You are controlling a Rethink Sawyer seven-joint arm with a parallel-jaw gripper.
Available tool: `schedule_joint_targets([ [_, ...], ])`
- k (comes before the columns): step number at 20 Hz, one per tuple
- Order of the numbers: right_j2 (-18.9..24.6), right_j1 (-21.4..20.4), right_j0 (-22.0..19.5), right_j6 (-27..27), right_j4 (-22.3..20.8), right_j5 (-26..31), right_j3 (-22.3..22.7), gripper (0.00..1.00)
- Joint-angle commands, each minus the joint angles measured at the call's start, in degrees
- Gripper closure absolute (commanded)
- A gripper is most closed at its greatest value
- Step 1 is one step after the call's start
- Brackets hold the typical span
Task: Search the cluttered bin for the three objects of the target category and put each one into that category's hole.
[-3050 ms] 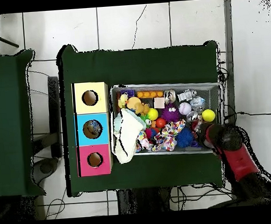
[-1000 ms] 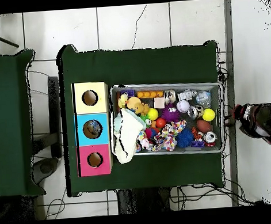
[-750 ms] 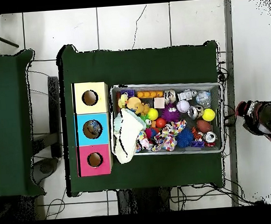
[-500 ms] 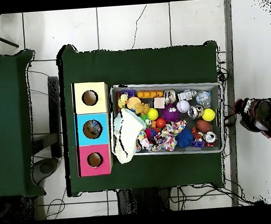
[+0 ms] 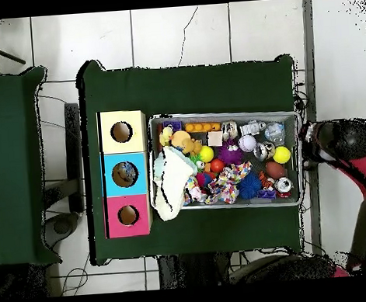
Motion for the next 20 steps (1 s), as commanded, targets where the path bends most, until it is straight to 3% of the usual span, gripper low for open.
schedule_joint_targets([
  [1, 6.69, 4.38, 1.15, 7.25, 0.52, 4.81, -2.45, 1.0],
  [7, 6.81, 6.59, 2.04, 7.67, 0.63, 7.08, -3.67, 1.0],
  [20, 9.16, 11.93, 1.05, 7.49, 1.66, 5.04, -3.26, 1.0],
])
